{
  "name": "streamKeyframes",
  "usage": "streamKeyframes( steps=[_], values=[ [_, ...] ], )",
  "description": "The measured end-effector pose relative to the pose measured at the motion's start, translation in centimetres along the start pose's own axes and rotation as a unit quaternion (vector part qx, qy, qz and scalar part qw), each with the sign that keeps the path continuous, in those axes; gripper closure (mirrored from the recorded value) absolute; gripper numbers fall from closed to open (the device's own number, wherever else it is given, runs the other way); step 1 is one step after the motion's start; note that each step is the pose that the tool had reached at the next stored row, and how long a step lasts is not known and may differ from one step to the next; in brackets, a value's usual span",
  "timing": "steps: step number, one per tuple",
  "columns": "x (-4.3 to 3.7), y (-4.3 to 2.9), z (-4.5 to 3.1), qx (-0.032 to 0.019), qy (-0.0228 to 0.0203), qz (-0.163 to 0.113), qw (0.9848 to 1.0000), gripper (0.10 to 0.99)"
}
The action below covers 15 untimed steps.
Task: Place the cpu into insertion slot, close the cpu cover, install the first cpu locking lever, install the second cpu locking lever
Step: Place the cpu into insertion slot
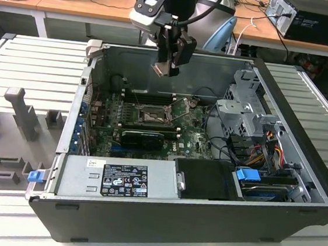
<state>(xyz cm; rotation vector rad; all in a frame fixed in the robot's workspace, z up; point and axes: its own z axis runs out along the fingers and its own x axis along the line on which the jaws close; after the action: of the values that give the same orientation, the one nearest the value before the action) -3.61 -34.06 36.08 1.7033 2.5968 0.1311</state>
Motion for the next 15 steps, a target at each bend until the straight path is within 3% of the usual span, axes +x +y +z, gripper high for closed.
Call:
streamKeyframes(
  steps=[8, 15],
  values=[
    [0.0, 0.0, 0.01, -0.0006, -0.0028, 0.031, 0.9995, 0.557],
    [0.0, 0.0, 0.01, -0.0011, -0.0058, 0.063, 0.998, 0.557]
  ],
)
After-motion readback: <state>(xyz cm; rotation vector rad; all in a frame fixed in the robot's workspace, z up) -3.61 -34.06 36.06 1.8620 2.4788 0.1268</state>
